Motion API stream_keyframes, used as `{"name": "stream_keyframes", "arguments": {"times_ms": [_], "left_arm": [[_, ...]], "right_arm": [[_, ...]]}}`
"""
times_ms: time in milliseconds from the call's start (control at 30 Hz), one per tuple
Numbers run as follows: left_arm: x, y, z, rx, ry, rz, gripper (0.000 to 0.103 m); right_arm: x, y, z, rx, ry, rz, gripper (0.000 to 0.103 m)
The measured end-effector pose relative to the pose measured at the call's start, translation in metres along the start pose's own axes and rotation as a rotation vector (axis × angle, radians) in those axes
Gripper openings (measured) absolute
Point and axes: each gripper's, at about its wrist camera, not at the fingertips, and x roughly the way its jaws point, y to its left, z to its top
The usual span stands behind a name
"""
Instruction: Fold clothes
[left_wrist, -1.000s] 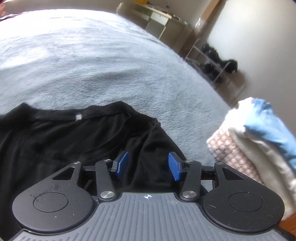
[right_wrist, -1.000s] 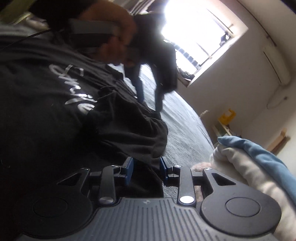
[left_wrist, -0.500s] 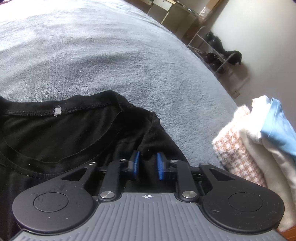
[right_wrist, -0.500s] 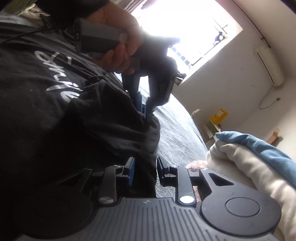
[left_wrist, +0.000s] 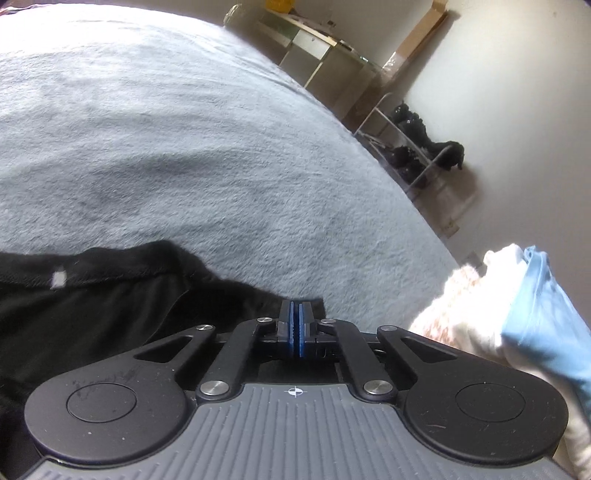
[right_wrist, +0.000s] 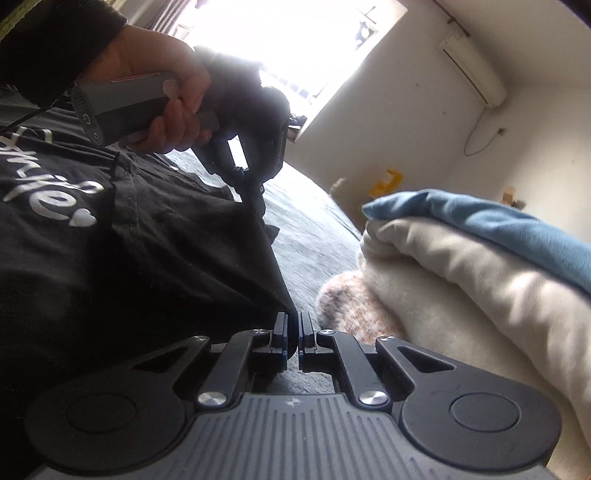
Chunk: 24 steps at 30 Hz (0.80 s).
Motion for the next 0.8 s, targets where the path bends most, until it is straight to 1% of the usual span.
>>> {"name": "stream_keyframes", "arguments": {"times_ms": [100,167,233,267,333,367,467,500,600,633,667,700,733,800], "left_arm": [[0.012,-0.001,0.002,-0.005,0.004,0.011,0.000],[0.017,0.003,0.004,-0.031,0.038,0.004,0.001],[0.018,0.007,0.007,-0.059,0.062,0.005,0.003],[0.015,0.008,0.009,-0.059,0.066,0.009,0.007],[0.011,0.007,0.014,-0.046,0.076,0.031,0.037],[0.010,0.005,0.017,-0.031,0.083,0.049,0.045],[0.014,-0.012,0.020,0.050,0.105,0.068,0.048],[0.020,-0.018,0.020,0.074,0.124,0.086,0.049],[0.040,-0.038,0.021,0.146,0.182,0.143,0.048],[0.047,-0.043,0.020,0.162,0.203,0.177,0.039],[0.052,-0.046,0.018,0.157,0.211,0.218,0.031],[0.057,-0.048,0.017,0.150,0.217,0.261,0.020],[0.056,-0.047,0.017,0.120,0.208,0.270,0.012],[0.045,-0.041,0.021,0.035,0.155,0.239,0.006]], "right_arm": [[0.003,0.000,-0.001,0.015,0.018,-0.006,0.005],[0.005,0.002,-0.002,0.004,0.029,-0.002,0.005],[0.006,0.003,-0.004,-0.016,0.036,0.002,0.005],[0.006,0.004,-0.004,-0.026,0.032,0.000,0.005],[0.004,0.007,-0.005,-0.044,0.015,-0.012,0.005],[0.004,0.008,-0.006,-0.053,0.006,-0.018,0.005],[0.003,0.013,-0.008,-0.090,-0.018,-0.035,0.005],[0.003,0.015,-0.008,-0.103,-0.024,-0.040,0.005],[-0.003,0.019,-0.009,-0.121,-0.036,-0.049,0.005],[-0.003,0.019,-0.008,-0.121,-0.040,-0.049,0.005],[-0.004,0.019,-0.009,-0.123,-0.044,-0.048,0.005],[-0.004,0.019,-0.009,-0.126,-0.047,-0.047,0.005],[-0.004,0.019,-0.010,-0.128,-0.051,-0.046,0.005],[-0.004,0.020,-0.011,-0.137,-0.056,-0.043,0.005]]}}
